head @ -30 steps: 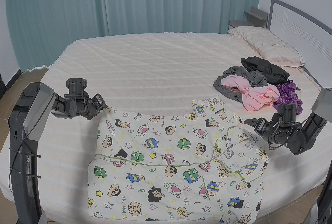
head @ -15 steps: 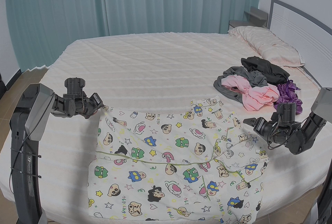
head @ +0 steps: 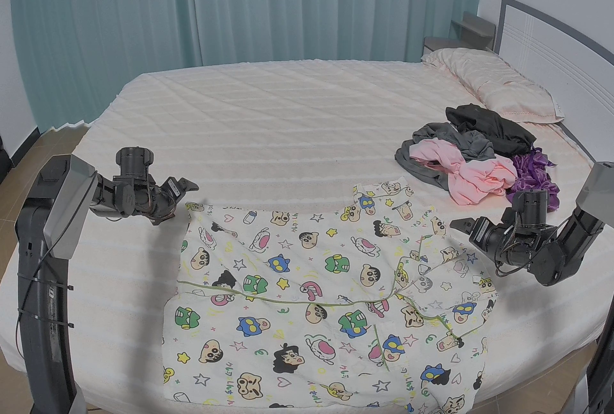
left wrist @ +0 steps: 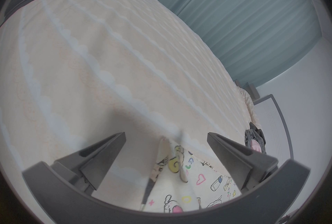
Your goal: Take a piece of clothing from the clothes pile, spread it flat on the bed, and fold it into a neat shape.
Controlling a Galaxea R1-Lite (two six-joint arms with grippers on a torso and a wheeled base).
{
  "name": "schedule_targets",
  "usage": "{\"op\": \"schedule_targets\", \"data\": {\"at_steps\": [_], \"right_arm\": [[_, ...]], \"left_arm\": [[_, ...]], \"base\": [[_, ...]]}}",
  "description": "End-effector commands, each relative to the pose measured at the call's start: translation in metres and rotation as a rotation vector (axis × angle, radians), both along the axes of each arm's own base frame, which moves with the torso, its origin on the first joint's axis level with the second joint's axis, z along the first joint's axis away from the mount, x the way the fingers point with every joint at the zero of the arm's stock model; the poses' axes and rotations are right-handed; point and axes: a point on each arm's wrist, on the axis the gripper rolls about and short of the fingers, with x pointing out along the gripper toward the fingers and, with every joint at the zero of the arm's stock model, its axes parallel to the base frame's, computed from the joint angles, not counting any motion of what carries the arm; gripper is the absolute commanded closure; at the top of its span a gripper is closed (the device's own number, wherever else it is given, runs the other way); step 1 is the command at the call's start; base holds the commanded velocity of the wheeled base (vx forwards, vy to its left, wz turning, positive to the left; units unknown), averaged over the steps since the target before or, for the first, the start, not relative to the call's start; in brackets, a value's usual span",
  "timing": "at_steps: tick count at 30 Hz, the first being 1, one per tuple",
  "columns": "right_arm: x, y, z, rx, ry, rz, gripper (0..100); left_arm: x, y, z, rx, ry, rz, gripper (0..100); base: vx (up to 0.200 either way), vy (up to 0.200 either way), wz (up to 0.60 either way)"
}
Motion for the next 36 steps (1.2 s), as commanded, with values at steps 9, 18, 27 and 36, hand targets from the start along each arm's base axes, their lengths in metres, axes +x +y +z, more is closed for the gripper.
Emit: {"op": "schedule_targets", "data": {"at_steps": [9, 18, 27, 36], "right_arm": [[-0.008, -0.003, 0.002, 0.002, 0.009, -0.008, 0], [-0.008, 0.002, 0.005, 0.002, -0.001, 0.009, 0], [-0.008, 0.002, 0.005, 0.002, -0.001, 0.009, 0], [-0.008, 0.002, 0.005, 0.002, -0.001, 0.007, 0]], "left_arm": [[-0.076, 0.009, 0.016, -0.079, 0.008, -0.080, 0], [-0.131, -0.002, 0.005, -0.068, 0.043, -0.182, 0], [-0.157, -0.006, -0.003, -0.082, 0.083, -0.278, 0], [-0.155, -0.011, -0.005, -0.080, 0.085, -0.297, 0]], "base": [[0.000, 0.000, 0.00], [0.000, 0.000, 0.00], [0.000, 0.000, 0.00], [0.000, 0.000, 0.00]]}}
